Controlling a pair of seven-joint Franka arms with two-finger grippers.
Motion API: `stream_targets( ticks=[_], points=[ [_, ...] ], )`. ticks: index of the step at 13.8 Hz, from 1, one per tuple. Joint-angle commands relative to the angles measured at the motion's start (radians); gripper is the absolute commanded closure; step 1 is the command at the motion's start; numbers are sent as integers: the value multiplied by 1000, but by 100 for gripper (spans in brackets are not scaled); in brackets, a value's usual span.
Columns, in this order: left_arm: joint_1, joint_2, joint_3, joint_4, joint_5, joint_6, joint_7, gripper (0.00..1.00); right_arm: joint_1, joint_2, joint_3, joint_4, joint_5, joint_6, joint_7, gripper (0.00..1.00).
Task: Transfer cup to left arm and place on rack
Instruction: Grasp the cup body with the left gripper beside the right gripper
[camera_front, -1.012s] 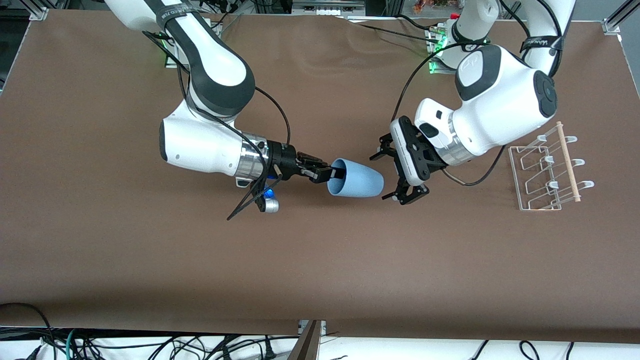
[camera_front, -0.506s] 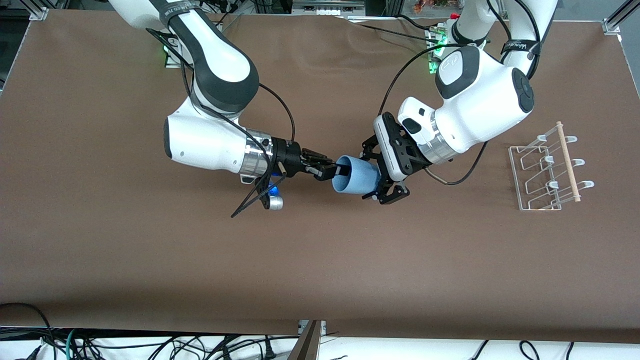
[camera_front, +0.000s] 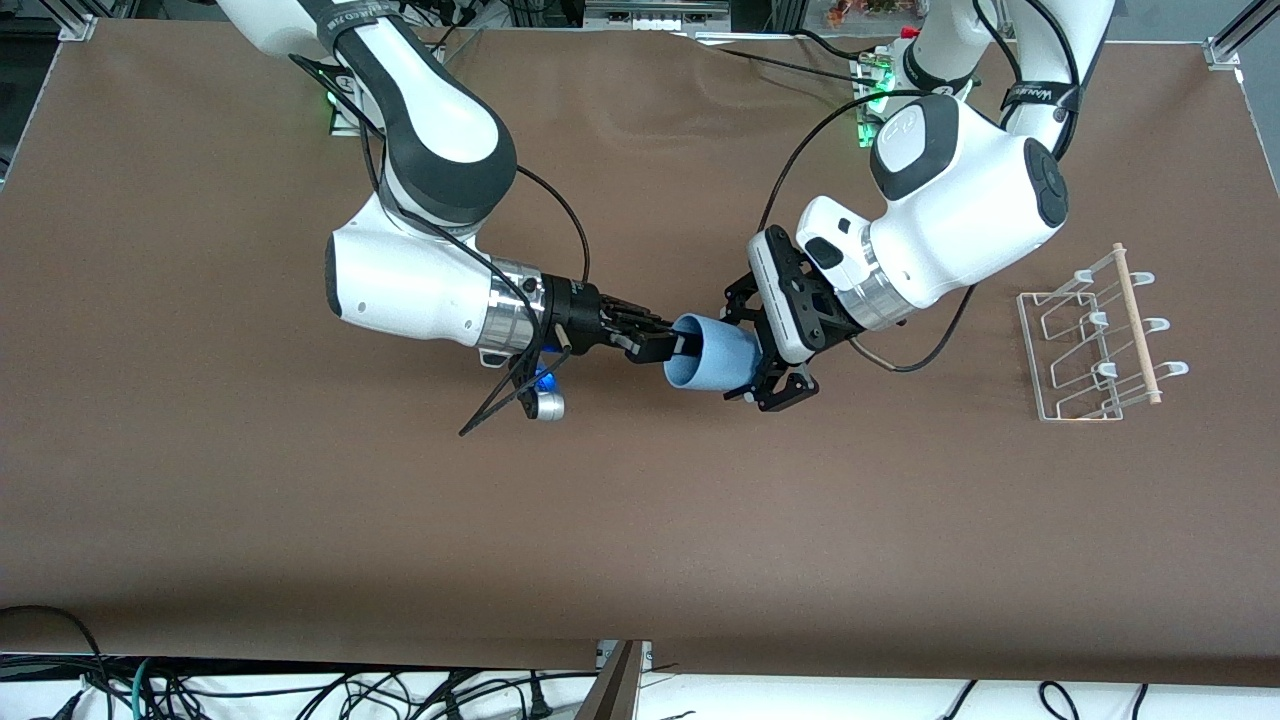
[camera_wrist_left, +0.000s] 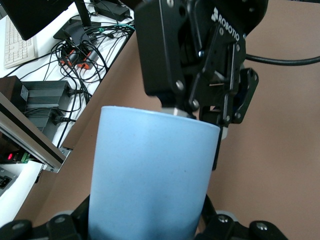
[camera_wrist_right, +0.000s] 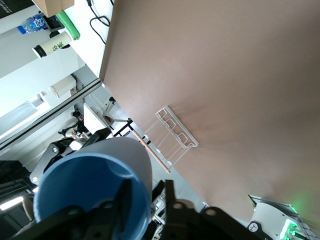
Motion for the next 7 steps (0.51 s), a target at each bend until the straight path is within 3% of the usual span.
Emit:
stream_targets(
  ticks=[1, 5, 7],
  points=[
    [3, 8, 4, 23, -35, -17, 15, 90, -19, 9, -6, 35, 18, -19, 7, 0],
    [36, 1, 24, 25, 62, -208, -3, 89, -95, -3, -11, 72, 4, -137, 8, 0],
    [54, -5, 25, 31, 138, -285, -52, 89, -146, -11, -9, 78, -81, -220, 4, 0]
  ],
)
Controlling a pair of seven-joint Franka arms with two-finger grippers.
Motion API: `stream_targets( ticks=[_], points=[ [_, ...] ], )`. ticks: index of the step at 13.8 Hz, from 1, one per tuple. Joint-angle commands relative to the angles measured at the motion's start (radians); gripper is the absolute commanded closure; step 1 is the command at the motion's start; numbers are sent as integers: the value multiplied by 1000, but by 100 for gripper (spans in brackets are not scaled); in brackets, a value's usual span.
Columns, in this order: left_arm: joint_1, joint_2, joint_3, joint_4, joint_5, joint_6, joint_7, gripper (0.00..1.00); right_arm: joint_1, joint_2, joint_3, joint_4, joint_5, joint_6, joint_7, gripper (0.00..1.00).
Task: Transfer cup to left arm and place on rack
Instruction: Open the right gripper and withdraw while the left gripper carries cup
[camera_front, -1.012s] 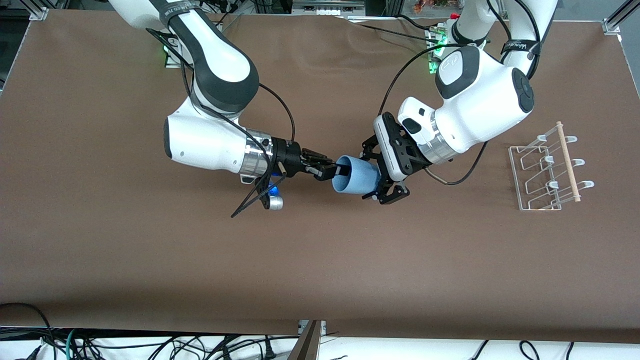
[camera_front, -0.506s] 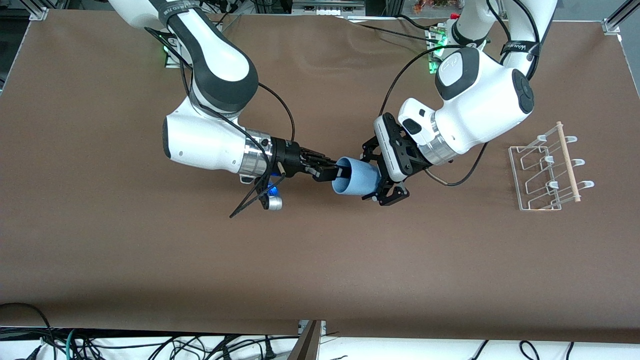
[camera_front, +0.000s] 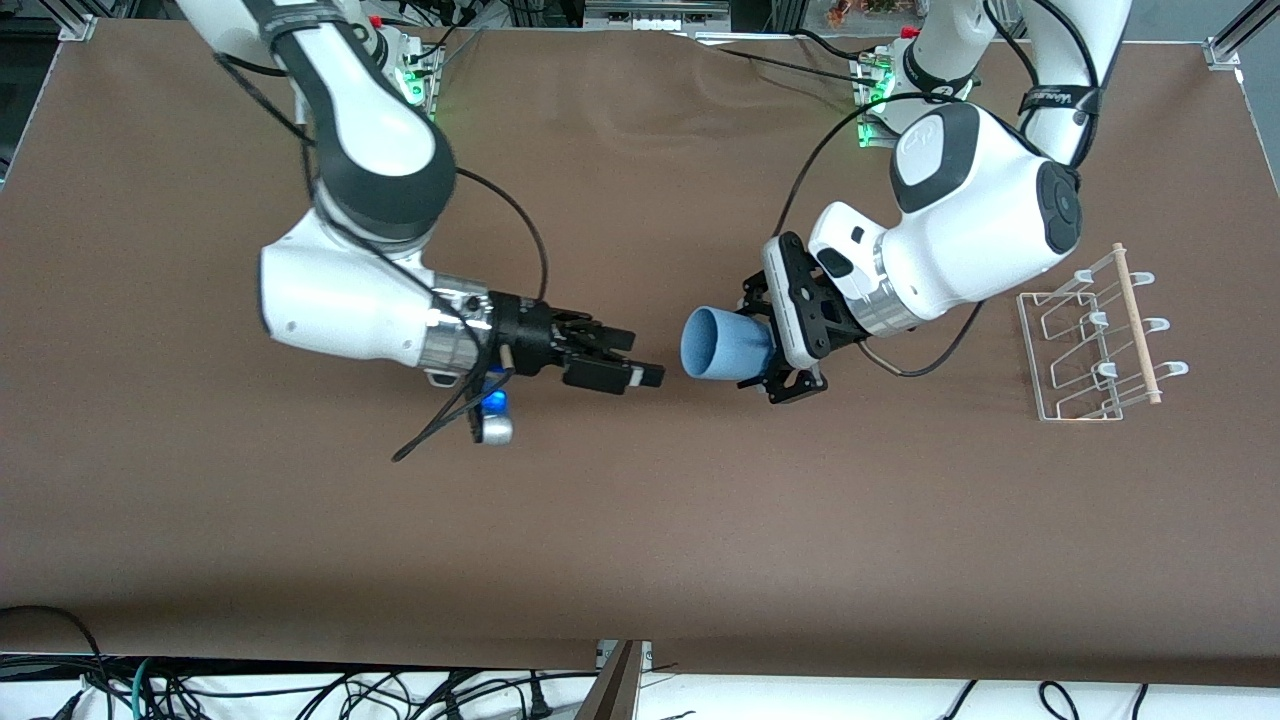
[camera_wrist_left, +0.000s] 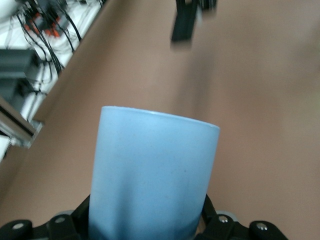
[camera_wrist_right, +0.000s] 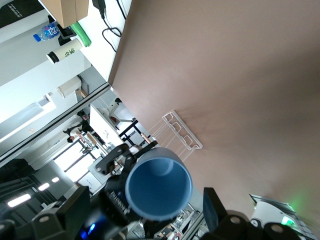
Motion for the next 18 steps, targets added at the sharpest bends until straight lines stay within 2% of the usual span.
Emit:
stream_targets(
  ticks=[1, 5, 10, 12, 14, 16, 18],
  points=[
    [22, -7, -2, 27, 125, -137, -60, 89, -70, -12, 7, 18, -113, -110, 1, 0],
    [58, -22, 8, 28, 351, -312, -174, 88, -188, -22, 7, 17, -339, -342, -131, 0],
    [61, -21, 64, 65, 701, -498, -214, 88, -214, -93, -61, -14, -708, -489, -262, 0],
    [61, -21, 83, 65, 846, -562, -278, 88, -216, -145, -92, -64, -840, -497, -423, 0],
    [59, -11, 84, 59, 972, -677, -345, 88, -217, -194, -98, -103, -1001, -495, -496, 0],
    [59, -8, 83, 33, 1090, -777, -442, 81, -230, -247, -98, -132, -1078, -495, -523, 0],
    [70, -8, 87, -1, 1187, -850, -499, 78, -234, -290, -99, -152, -1079, -489, -521, 0]
  ],
)
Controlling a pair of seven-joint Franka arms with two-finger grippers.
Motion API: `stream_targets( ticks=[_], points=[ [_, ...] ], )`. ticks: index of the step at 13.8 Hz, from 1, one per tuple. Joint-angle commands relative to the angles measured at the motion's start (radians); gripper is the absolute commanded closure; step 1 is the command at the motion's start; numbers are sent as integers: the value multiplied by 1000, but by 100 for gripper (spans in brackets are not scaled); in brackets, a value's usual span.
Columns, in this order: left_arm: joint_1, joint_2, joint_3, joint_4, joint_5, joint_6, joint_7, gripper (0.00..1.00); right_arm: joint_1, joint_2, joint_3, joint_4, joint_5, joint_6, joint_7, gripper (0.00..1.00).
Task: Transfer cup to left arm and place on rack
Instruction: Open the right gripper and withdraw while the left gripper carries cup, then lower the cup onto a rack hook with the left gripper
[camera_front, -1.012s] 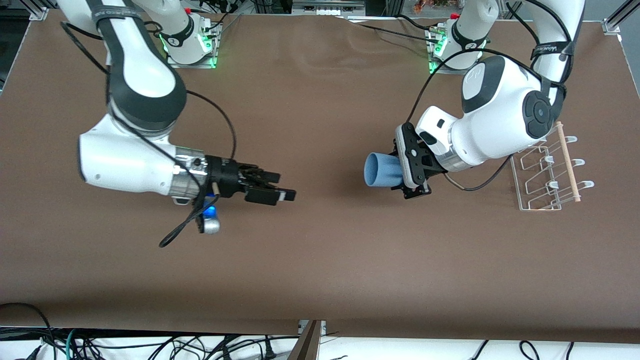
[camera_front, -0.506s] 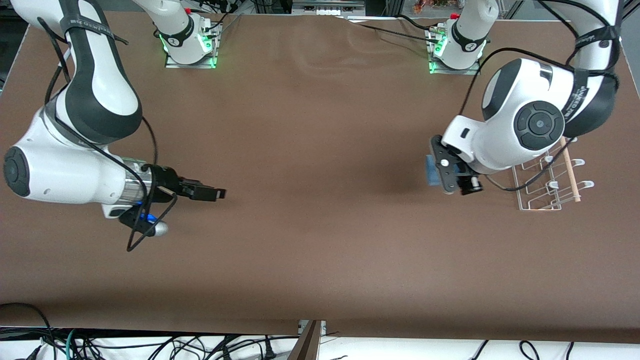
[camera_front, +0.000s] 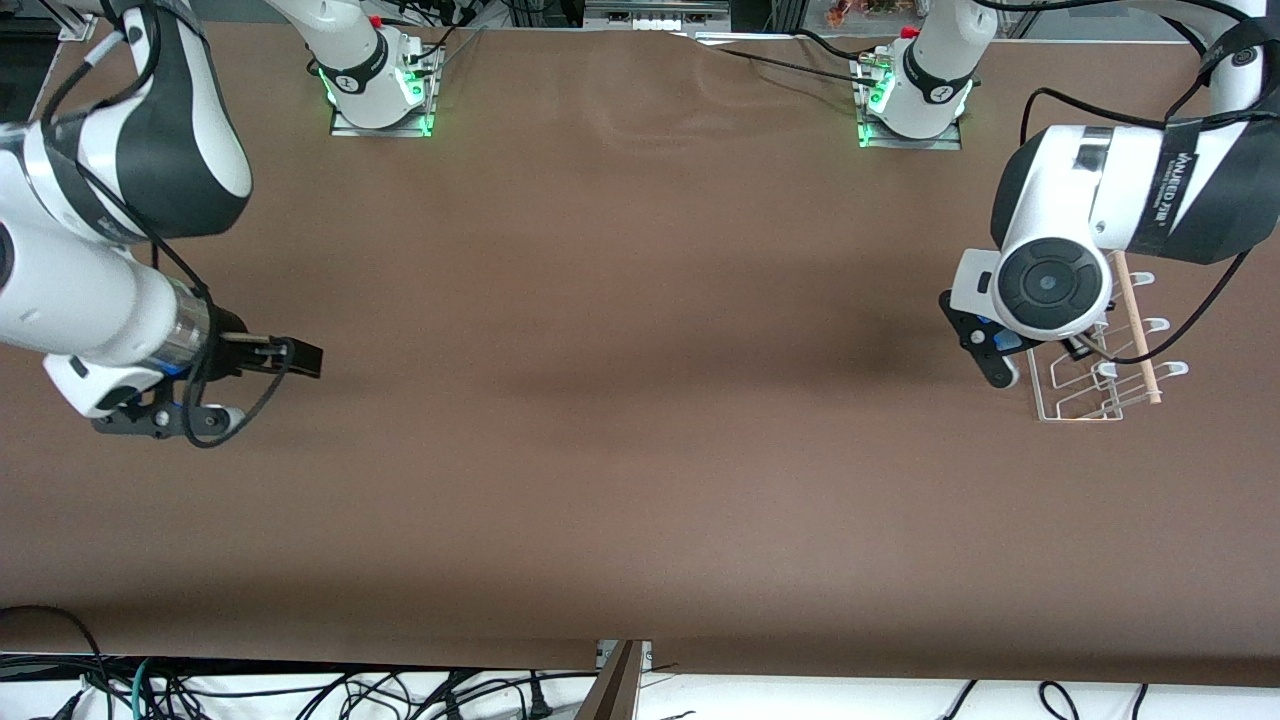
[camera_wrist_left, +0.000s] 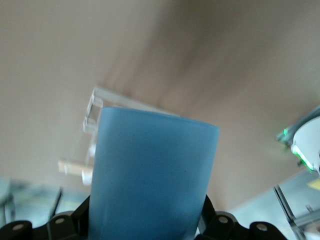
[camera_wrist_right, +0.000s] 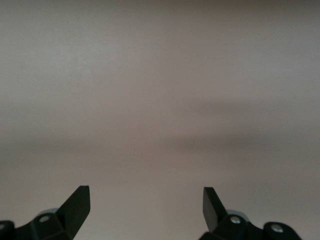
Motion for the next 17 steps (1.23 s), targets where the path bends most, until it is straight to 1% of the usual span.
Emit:
stream_targets(
  ticks=[1, 4, 5, 6, 7, 8, 9, 10, 11, 12, 14, 17],
  points=[
    [32, -7, 3, -55, 135, -92, -67, 78, -19, -110, 3, -88, -22, 10, -34, 0],
    [104, -20, 6, -127, 240, -118, -70, 78, -47, -200, -11, -137, -52, 14, -23, 0],
    [109, 10, 1, -141, 309, -111, -78, 78, -55, -223, -23, -156, -47, 30, -18, 0],
    [110, 44, 0, -147, 328, -99, -116, 78, -56, -228, -29, -162, -45, 42, -24, 0],
    [104, 59, 0, -167, 337, -77, -178, 78, -61, -248, -29, -168, -47, 37, -29, 0],
    [101, 62, -2, -213, 354, -50, -249, 78, -64, -271, -29, -197, -49, 36, -37, 0],
    [100, 61, -5, -265, 395, -11, -317, 78, -66, -289, -29, -226, -56, 37, -60, 0],
    [103, 61, -5, -311, 443, 15, -357, 78, -66, -293, -29, -231, -56, 30, -124, 0],
    [110, 61, -5, -337, 468, 55, -366, 78, -69, -293, -29, -231, -49, 27, -168, 0],
    [112, 61, -5, -353, 471, 72, -371, 78, -73, -291, -31, -228, -47, 25, -170, 0],
    [103, 64, -5, -362, 471, 72, -372, 78, -76, -277, -41, -208, -41, 14, -172, 0],
    [101, 84, -4, -365, 479, 72, -406, 78, -76, -277, -41, -202, -30, 13, -170, 0]
  ],
)
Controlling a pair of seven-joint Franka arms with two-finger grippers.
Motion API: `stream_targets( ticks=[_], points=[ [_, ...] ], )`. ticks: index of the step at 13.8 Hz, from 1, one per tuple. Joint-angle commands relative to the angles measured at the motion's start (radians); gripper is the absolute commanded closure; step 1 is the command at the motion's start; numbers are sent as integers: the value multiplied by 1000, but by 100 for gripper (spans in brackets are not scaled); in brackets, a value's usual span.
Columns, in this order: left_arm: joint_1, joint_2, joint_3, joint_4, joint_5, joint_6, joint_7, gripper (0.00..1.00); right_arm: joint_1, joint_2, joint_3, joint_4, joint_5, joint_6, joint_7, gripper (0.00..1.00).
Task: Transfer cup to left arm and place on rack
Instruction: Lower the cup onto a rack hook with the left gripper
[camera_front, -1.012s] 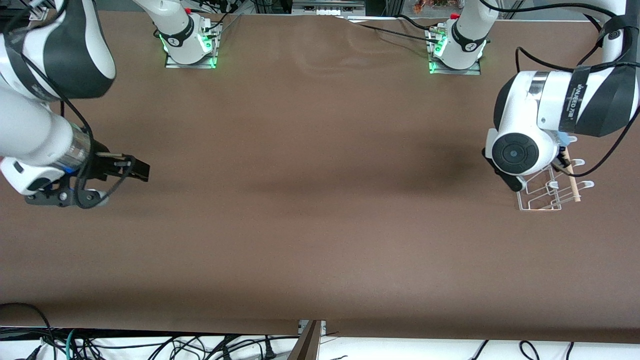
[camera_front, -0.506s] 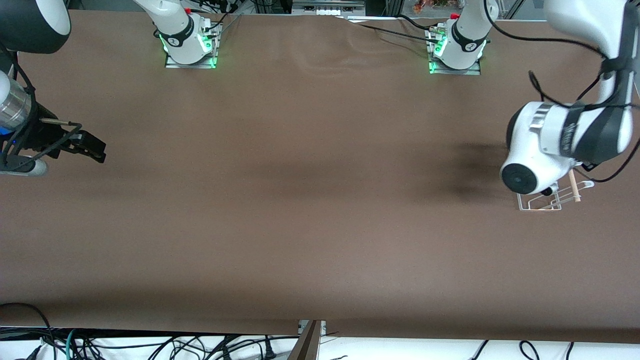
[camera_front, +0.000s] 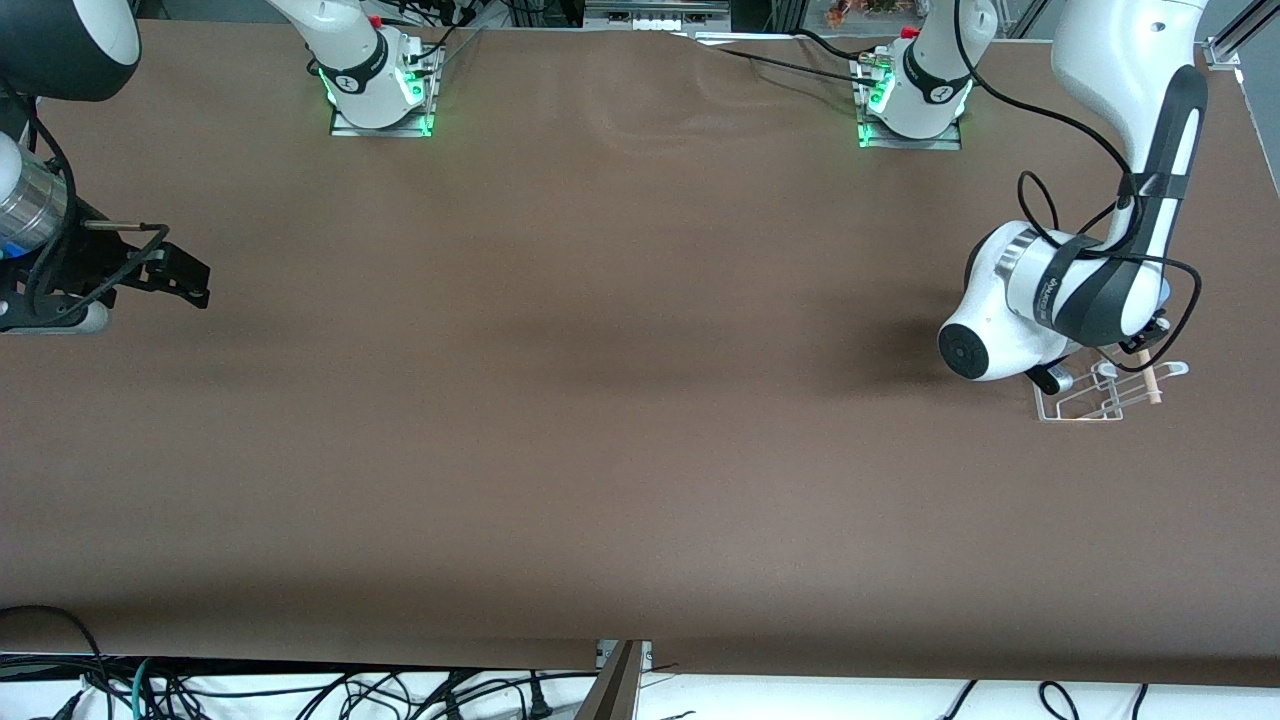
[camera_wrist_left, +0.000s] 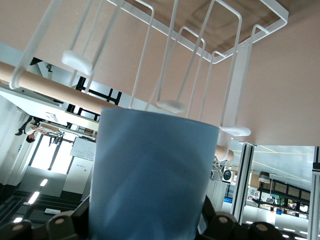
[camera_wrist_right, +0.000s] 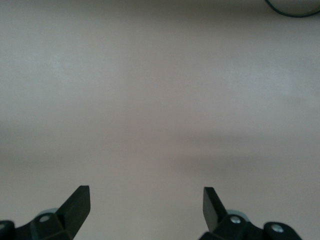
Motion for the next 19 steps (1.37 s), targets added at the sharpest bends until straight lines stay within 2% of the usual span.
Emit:
stream_targets(
  ticks=[1, 2, 3, 6, 10, 12, 17, 19],
  points=[
    [2, 0, 1, -25, 59, 5, -24, 77, -9, -18, 1, -13, 26, 3, -20, 0],
    [2, 6, 1, -35, 67, 5, -24, 76, -9, -18, 3, -11, 29, 3, -20, 0],
    [0, 9, 1, -37, 67, 2, -24, 63, -9, -18, 3, -11, 29, 3, -20, 0],
    [-3, 21, 0, -54, 67, 2, -24, 49, -9, -18, 3, -11, 29, 3, -20, 0],
    [-1, 26, 0, -57, 76, 4, -24, 46, -7, -18, 3, -11, 29, 4, -20, 0],
    [-1, 26, 0, -56, 76, 5, -22, 0, -9, -12, 3, -11, 29, 7, -23, 0],
    [2, 15, -2, -13, 38, 5, -22, 0, -7, -12, 3, -11, 29, 9, -28, 0],
    [0, 3, -1, 56, -106, -4, -24, 0, -9, -12, 3, -11, 29, 12, -28, 0]
  ],
)
